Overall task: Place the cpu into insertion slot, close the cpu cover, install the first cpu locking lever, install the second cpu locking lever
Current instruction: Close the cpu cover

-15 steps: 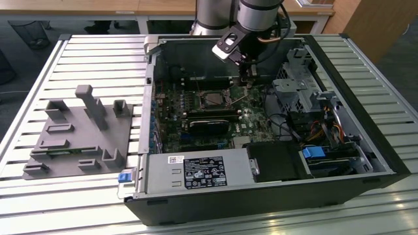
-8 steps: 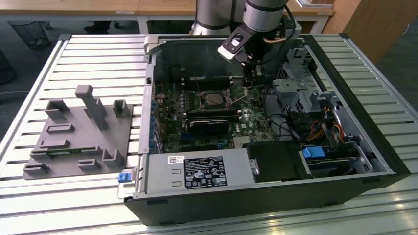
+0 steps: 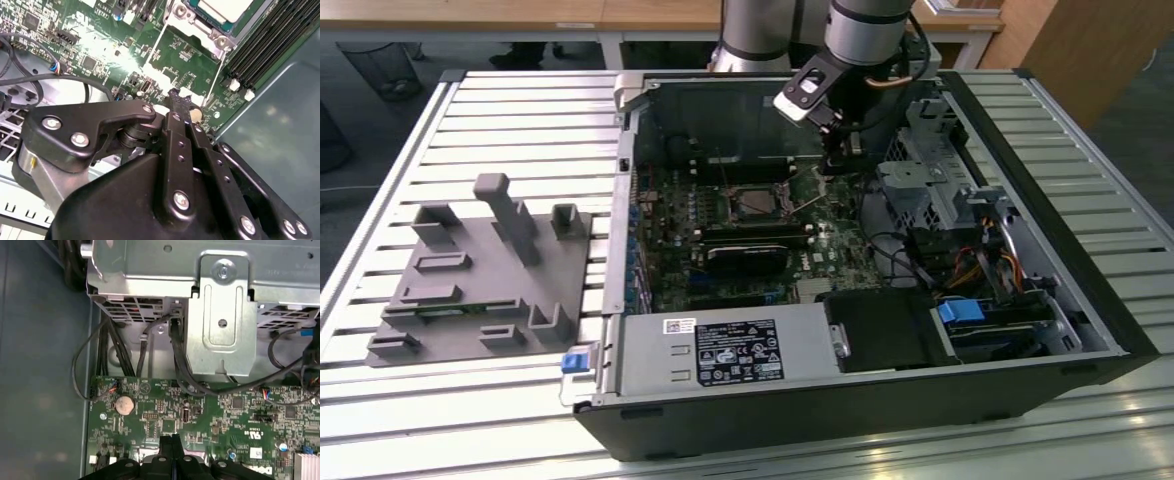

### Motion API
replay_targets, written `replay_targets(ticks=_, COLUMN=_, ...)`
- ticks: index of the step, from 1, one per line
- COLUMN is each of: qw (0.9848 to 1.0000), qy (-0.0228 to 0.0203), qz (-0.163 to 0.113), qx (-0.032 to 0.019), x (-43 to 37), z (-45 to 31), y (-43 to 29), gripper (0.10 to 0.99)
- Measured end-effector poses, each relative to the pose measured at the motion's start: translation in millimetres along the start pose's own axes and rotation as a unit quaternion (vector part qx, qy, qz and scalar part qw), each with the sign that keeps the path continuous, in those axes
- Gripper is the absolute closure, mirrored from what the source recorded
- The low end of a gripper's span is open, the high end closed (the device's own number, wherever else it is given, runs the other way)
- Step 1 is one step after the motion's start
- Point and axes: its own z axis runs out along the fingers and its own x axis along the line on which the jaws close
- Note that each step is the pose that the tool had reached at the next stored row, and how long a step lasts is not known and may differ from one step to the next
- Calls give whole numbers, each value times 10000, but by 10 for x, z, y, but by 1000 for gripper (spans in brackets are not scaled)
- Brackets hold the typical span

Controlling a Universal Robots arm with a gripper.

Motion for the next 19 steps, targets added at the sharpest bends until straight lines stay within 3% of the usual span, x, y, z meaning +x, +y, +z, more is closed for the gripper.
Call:
replay_targets(ticks=11, qw=10000, qy=0, qz=0, qx=21, x=9, z=38, y=132, gripper=980)
replay_targets(ticks=19, qw=10000, qy=1, qz=1, qx=34, x=16, z=129, y=148, gripper=980)
